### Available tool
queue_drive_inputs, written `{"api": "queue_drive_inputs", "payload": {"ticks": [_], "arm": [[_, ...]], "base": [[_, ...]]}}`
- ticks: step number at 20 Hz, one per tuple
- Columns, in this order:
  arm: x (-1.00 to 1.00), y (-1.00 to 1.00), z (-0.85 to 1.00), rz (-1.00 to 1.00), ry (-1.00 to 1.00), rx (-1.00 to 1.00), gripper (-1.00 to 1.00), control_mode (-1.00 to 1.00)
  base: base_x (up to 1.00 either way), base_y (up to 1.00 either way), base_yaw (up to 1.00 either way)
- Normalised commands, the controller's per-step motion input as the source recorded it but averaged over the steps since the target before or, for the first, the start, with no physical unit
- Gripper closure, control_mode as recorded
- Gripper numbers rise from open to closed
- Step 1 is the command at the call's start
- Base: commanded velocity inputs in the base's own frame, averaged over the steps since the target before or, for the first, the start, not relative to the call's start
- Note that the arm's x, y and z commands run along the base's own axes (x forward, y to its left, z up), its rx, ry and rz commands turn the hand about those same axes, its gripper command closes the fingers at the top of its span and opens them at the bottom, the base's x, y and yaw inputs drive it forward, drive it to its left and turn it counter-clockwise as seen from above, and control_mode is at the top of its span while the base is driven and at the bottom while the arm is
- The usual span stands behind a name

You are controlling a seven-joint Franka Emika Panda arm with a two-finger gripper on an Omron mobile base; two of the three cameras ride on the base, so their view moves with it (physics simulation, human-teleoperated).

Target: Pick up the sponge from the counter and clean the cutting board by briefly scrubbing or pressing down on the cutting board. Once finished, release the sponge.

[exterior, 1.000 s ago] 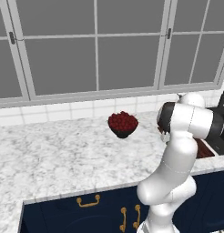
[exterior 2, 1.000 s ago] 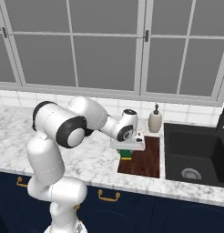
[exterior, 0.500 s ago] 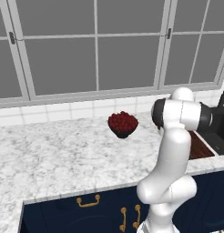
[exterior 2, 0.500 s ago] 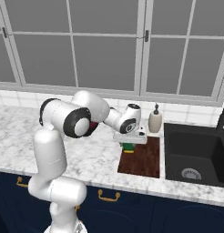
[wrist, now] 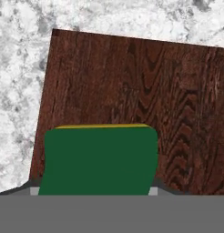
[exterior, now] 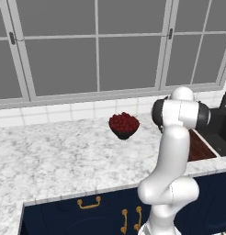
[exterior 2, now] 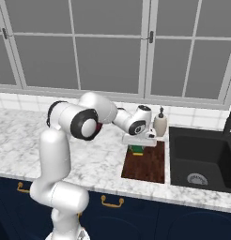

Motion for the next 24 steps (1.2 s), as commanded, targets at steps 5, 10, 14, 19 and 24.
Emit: {"api": "queue_drive_inputs", "payload": {"ticks": [5,10,14,19,24], "arm": [[0.01,-0.22,0.00,0.00,-0.02,0.00,1.00,-1.00],[-0.29,-0.20,0.00,0.00,-0.04,0.00,1.00,-1.00],[-0.47,-0.12,-0.06,0.00,-0.04,0.00,1.00,-1.00],[-0.55,-0.03,-0.13,0.00,-0.06,0.00,1.00,-1.00],[-0.66,0.00,-0.18,0.00,-0.11,0.00,1.00,-1.00]], "base": [[0.00,0.00,0.00],[0.00,0.00,0.00],[0.00,0.00,0.00],[0.00,0.00,0.00],[0.00,0.00,0.00]]}}
